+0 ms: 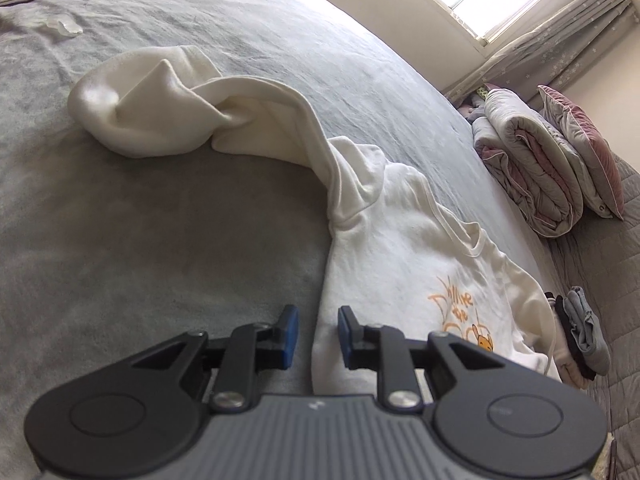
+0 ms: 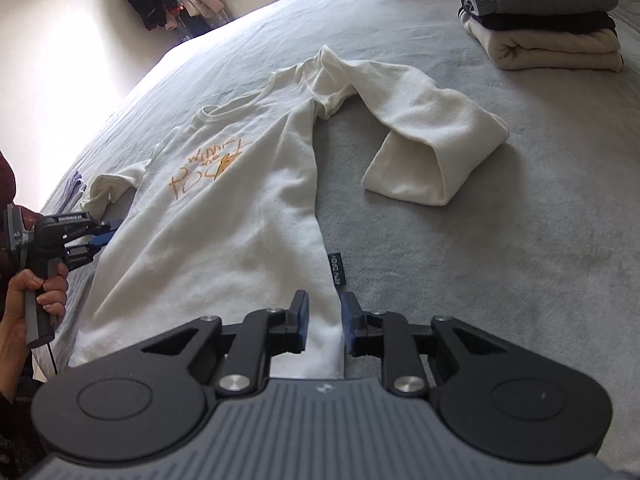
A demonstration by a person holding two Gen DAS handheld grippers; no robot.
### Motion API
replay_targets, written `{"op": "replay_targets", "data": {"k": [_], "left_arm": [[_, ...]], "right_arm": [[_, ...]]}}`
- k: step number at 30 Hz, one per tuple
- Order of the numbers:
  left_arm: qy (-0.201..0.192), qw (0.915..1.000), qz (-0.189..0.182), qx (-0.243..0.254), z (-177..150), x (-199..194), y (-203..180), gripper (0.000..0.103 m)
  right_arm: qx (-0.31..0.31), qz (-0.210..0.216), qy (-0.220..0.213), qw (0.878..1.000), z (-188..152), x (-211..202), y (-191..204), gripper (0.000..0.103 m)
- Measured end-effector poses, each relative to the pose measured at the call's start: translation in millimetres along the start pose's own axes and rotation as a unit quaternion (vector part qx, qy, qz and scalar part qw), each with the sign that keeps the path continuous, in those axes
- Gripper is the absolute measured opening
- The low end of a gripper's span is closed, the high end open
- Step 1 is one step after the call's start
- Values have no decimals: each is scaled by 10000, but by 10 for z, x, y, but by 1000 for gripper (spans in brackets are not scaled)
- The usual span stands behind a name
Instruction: Fold clothes
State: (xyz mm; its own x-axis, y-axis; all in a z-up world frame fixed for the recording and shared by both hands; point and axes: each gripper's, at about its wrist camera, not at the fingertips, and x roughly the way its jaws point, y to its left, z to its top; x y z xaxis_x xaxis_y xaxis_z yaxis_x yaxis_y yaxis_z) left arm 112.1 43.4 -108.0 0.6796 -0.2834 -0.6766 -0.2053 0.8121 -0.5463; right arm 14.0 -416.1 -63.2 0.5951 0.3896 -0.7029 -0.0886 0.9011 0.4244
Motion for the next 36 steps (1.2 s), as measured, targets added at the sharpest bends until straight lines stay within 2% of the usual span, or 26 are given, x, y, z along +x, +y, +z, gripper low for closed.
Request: {"op": "replay_targets", "data": {"k": [4, 7, 12, 17, 22, 24, 25, 26, 27, 30, 33, 34, 36], "left_arm": [[-101, 9999, -80, -32, 20, 84, -27, 20], [-178, 9997, -134, -53, 35, 146, -48, 4], [-669, 9976, 129, 142, 58, 82, -173, 3], [-1156, 9917, 365, 428, 127, -26, -296, 3], [-1172, 9878, 745, 710, 115, 56, -352, 3], [-1092, 9867, 900, 799, 100, 117, -364, 3], [-1030, 9865, 968, 832, 91, 152, -367, 3], [-986, 9866, 994, 835, 85, 163, -361, 3], [-953, 9872, 982, 815, 89, 154, -356, 4], [-834, 9887, 968, 783, 104, 106, -356, 8], [-768, 9867, 972, 1048, 141, -20, -433, 11], [-806, 9850, 974, 1175, 177, -50, -466, 15], [-883, 9810, 976, 1427, 249, -111, -532, 24]], "right_arm": [[355, 188, -248, 9989, 148, 175, -75, 41], [363, 106, -365, 9986, 230, 363, -45, 41], [493, 177, -567, 9970, 342, 620, 19, 41], [653, 164, -674, 9954, 396, 708, 46, 41], [548, -26, -635, 9965, 421, 730, 37, 39], [506, -102, -618, 9968, 431, 738, 34, 34], [485, -141, -610, 9969, 436, 743, 32, 24], [464, -179, -602, 9969, 441, 747, 30, 18], [443, -217, -594, 9970, 446, 751, 28, 7], [386, -304, -578, 9971, 463, 744, 27, 7], [345, -298, -624, 9970, 499, 652, 44, 10], [310, -327, -679, 9967, 532, 621, 50, 20], [239, -374, -779, 9960, 604, 567, 58, 23]]}}
